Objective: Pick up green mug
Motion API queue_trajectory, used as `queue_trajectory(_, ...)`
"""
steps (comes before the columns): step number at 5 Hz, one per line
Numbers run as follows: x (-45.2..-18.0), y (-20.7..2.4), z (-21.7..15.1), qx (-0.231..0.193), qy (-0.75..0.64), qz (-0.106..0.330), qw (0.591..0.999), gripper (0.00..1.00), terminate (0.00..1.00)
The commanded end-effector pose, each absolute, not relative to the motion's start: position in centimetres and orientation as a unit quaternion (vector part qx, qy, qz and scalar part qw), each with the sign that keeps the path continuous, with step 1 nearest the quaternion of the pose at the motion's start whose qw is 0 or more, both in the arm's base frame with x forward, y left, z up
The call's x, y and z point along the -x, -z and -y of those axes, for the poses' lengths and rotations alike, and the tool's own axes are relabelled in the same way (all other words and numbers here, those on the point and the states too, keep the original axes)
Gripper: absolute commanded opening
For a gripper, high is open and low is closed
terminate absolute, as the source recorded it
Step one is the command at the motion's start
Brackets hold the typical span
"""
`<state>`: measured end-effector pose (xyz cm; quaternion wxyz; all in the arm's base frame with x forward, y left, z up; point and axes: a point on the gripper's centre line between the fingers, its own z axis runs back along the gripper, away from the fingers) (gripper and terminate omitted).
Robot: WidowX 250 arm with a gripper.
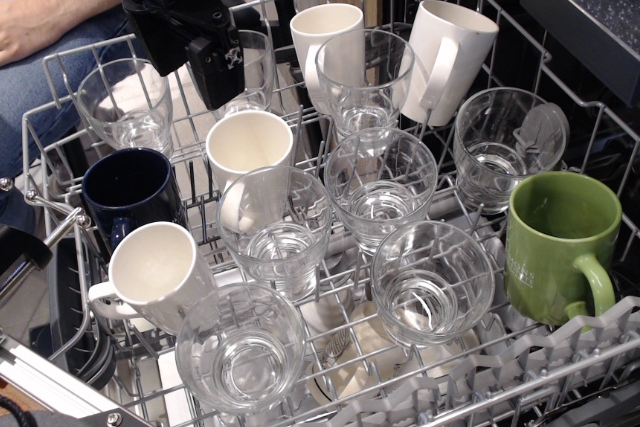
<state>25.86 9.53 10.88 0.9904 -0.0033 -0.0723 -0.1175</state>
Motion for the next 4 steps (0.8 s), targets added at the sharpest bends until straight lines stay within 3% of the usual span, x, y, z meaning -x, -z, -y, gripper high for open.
queue_trajectory(1, -25.9, -10.9, -9.5, 0.003, 0.117, 0.072, 0.990, 1.00, 0.00)
queue_trajectory(3, -25.3, -10.8, -5.9, 0.008, 0.020, 0.042, 0.999, 1.00, 0.00)
queue_trajectory(4, -26.0, -10.3, -2.9, 0.023, -0.056, 0.052, 0.997, 1.00, 0.00)
